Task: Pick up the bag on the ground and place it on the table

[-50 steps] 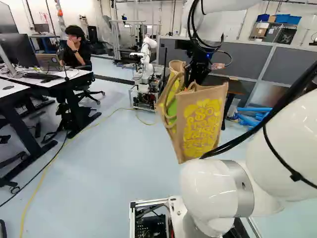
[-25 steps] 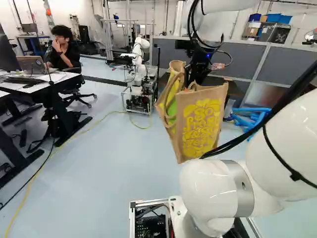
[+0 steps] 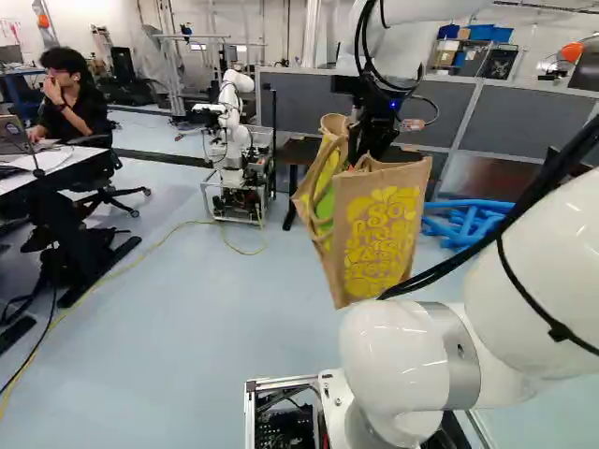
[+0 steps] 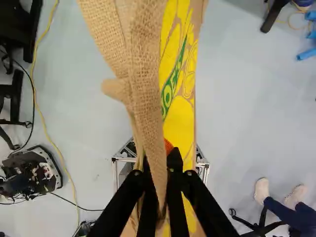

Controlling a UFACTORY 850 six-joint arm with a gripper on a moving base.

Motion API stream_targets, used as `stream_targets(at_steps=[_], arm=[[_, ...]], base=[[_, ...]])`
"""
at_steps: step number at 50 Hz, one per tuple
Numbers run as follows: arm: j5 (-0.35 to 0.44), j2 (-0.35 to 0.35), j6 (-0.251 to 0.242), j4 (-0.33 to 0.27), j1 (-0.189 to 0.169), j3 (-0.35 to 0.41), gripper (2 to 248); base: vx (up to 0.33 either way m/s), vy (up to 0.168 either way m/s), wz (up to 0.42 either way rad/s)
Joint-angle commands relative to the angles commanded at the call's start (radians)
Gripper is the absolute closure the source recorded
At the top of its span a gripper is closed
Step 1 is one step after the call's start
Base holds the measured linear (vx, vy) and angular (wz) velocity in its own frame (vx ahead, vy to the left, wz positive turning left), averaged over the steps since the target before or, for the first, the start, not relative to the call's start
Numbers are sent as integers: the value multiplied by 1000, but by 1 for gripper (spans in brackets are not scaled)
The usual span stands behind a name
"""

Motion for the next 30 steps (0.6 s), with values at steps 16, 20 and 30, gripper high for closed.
stream_targets(at_steps=[16, 20, 30], arm=[[0, 0, 0, 0, 0, 0, 227], [0, 0, 0, 0, 0, 0, 227], [0, 0, 0, 0, 0, 0, 227]], base=[[179, -109, -201], [181, -114, -206], [182, -107, -200]])
